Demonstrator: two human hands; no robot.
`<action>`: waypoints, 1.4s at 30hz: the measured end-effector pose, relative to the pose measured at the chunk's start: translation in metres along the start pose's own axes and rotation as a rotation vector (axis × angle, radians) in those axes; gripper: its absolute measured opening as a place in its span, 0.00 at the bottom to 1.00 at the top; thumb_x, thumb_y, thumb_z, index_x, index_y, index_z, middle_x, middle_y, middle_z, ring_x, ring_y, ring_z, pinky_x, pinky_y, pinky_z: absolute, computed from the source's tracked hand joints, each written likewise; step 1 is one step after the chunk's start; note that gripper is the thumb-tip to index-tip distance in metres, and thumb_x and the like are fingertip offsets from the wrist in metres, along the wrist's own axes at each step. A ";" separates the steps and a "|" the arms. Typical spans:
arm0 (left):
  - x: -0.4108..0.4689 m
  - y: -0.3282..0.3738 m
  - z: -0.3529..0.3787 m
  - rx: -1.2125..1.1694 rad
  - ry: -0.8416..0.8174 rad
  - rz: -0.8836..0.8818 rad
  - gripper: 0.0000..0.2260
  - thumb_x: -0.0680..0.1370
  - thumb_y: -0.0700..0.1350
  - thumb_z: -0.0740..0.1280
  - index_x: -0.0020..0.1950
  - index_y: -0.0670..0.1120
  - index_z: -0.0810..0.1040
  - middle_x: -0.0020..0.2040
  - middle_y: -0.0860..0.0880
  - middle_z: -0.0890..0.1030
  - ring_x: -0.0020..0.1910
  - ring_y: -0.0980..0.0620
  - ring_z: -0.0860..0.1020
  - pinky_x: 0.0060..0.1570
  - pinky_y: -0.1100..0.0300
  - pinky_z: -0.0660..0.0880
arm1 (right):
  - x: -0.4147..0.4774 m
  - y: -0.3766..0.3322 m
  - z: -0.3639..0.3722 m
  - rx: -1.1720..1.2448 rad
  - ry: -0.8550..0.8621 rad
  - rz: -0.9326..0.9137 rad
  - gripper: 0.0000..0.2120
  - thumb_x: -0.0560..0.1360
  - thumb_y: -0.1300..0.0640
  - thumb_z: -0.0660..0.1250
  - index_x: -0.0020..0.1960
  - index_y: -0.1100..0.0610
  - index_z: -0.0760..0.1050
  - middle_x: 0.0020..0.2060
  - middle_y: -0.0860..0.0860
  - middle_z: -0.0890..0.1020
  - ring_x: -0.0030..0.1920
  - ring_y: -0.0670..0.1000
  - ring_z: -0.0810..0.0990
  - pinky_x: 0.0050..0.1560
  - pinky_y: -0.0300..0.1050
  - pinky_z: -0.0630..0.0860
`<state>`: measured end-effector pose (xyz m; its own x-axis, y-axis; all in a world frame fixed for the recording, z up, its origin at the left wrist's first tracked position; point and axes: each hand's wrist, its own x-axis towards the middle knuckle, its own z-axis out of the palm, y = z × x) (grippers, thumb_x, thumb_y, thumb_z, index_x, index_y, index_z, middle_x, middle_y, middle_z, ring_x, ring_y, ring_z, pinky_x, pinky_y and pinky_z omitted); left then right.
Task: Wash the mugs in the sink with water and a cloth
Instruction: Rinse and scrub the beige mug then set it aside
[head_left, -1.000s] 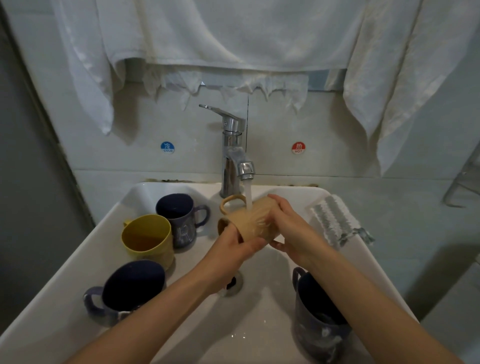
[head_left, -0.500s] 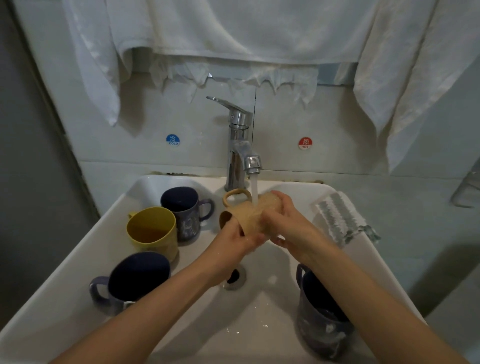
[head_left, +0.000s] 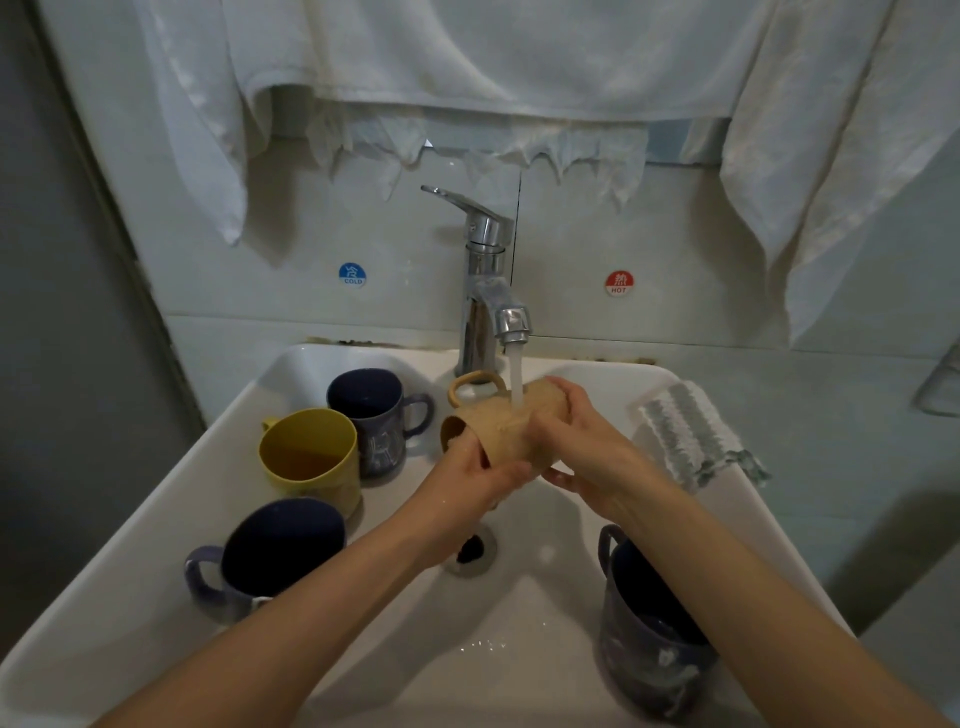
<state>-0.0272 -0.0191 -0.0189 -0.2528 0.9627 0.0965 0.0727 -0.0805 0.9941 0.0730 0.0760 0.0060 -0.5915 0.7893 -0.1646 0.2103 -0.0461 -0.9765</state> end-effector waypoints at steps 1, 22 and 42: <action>0.000 0.000 0.000 -0.005 -0.002 0.002 0.17 0.76 0.38 0.65 0.58 0.57 0.69 0.57 0.50 0.77 0.58 0.50 0.76 0.59 0.55 0.74 | 0.000 -0.001 -0.001 0.030 0.006 0.001 0.23 0.79 0.57 0.58 0.71 0.43 0.58 0.60 0.52 0.69 0.58 0.53 0.72 0.54 0.48 0.75; -0.004 0.003 0.003 0.068 -0.030 0.000 0.19 0.77 0.38 0.65 0.61 0.56 0.64 0.54 0.55 0.74 0.52 0.59 0.75 0.46 0.68 0.74 | -0.007 -0.001 -0.010 0.072 0.057 -0.048 0.12 0.81 0.56 0.55 0.64 0.47 0.66 0.49 0.45 0.71 0.50 0.47 0.72 0.49 0.48 0.77; -0.004 0.002 0.002 0.038 -0.034 -0.011 0.21 0.76 0.37 0.65 0.65 0.53 0.65 0.56 0.56 0.74 0.55 0.58 0.75 0.49 0.67 0.76 | -0.008 -0.001 -0.015 0.051 0.042 -0.058 0.13 0.81 0.57 0.56 0.64 0.48 0.66 0.52 0.45 0.70 0.50 0.46 0.71 0.49 0.48 0.78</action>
<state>-0.0246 -0.0226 -0.0169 -0.2209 0.9718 0.0830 0.1069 -0.0605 0.9924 0.0895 0.0789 0.0108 -0.5683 0.8164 -0.1026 0.1359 -0.0299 -0.9903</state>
